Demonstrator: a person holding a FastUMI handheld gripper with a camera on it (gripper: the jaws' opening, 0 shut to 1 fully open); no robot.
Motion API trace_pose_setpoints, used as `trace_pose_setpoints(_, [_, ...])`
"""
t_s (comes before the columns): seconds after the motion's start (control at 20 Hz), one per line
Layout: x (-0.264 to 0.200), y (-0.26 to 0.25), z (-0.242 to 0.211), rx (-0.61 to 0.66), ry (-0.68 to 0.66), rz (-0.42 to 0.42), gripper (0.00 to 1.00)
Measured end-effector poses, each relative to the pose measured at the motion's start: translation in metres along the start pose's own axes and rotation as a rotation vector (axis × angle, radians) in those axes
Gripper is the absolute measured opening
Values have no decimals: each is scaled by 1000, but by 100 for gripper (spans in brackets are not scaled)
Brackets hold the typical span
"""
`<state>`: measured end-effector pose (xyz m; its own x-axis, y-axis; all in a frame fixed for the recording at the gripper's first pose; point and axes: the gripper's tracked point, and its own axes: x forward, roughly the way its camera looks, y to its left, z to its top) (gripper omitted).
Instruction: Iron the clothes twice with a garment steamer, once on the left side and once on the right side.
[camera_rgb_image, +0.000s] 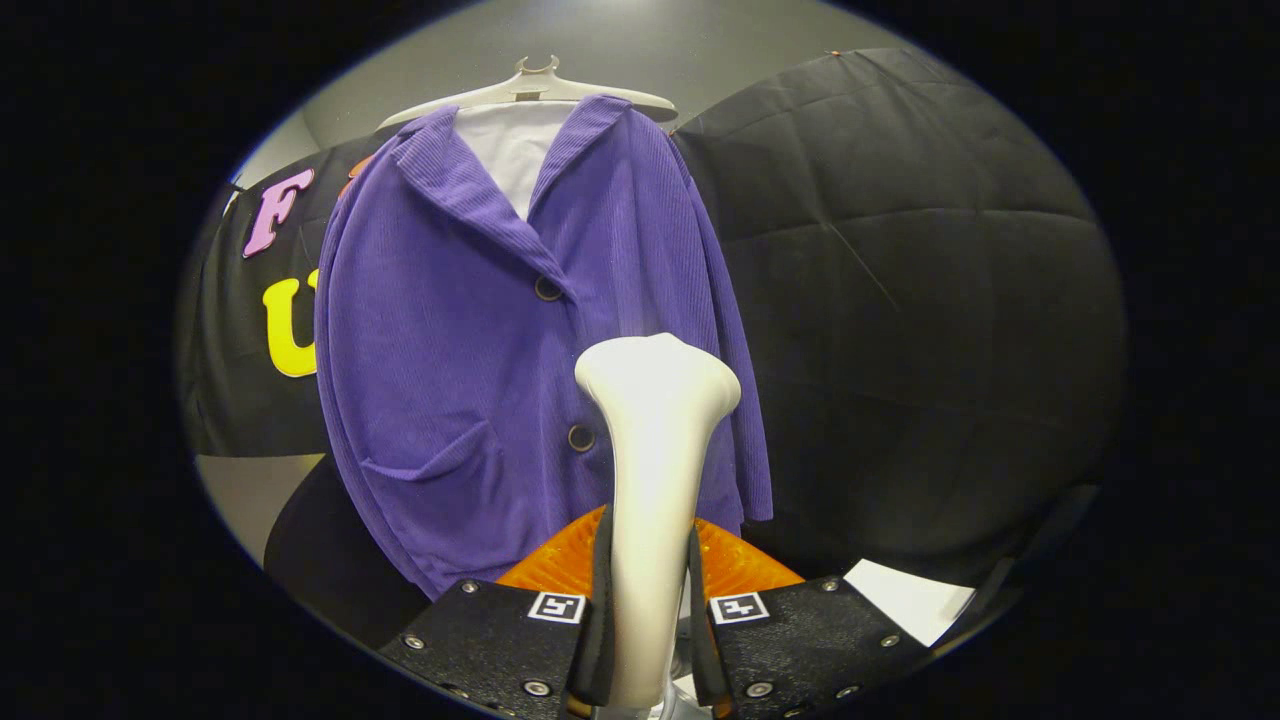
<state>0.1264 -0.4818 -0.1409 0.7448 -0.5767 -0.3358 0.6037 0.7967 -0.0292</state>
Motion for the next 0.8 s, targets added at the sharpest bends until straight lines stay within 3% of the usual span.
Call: trace_pose_setpoints(0.8, [13, -20, -126, 20, 214, 5, 31])
